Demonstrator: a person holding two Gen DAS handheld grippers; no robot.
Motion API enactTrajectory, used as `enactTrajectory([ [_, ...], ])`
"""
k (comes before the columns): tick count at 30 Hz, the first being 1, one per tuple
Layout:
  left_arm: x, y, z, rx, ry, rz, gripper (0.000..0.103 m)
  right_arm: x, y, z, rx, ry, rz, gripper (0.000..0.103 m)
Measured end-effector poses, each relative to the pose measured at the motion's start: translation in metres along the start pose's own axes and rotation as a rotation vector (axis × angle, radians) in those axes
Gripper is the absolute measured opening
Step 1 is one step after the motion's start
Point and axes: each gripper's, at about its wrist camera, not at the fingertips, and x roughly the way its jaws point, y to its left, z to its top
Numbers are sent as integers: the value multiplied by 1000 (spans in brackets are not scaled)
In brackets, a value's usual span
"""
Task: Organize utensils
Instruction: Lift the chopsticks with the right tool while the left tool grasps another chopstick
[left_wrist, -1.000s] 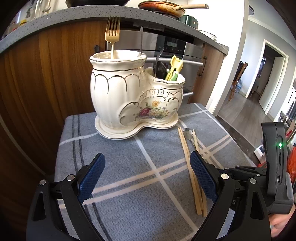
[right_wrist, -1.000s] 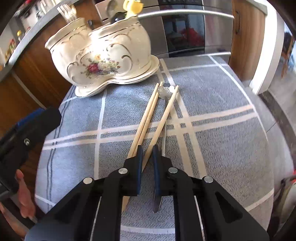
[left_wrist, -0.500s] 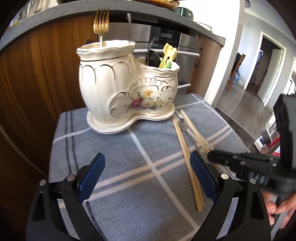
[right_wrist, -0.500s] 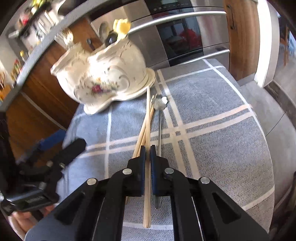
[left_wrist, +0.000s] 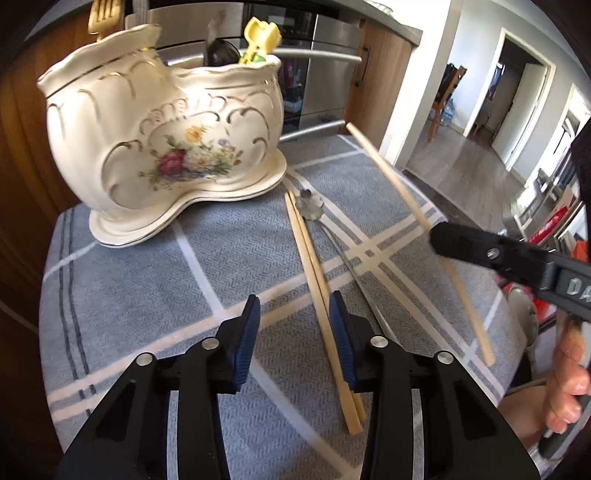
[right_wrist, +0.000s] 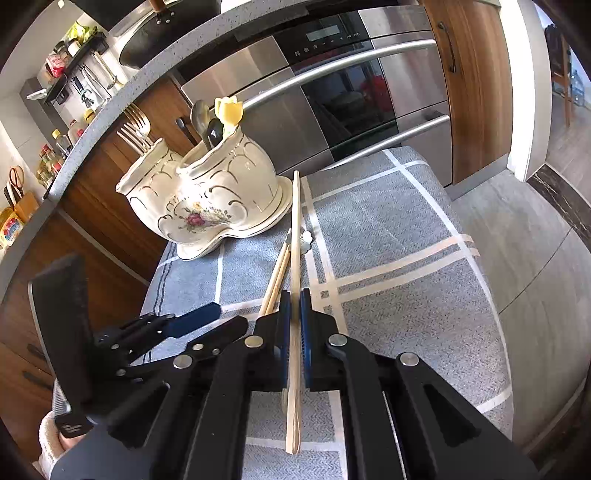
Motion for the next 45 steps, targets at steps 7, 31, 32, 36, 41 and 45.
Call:
enactTrajectory([
  [7, 11, -8, -2, 19, 27, 20, 35, -8, -8, 1, 7, -9, 9, 5],
  [31, 18, -24, 8, 105, 23, 67, 5, -13, -12, 2, 10, -23, 16, 5],
  [32, 13, -22, 8, 99, 11, 63, 5, -13, -12, 3, 13, -26, 21, 5],
  [36, -11, -18, 10, 78, -57, 52, 5, -17, -15, 5, 37, -51, 50, 5],
  [41, -59, -7, 10, 29, -199, 7, 5, -25, -12, 7, 45, -110, 85, 5],
  [45, -93, 6, 15, -22, -315, -14, 5, -35, 0, 15, 36, -159, 152, 5],
])
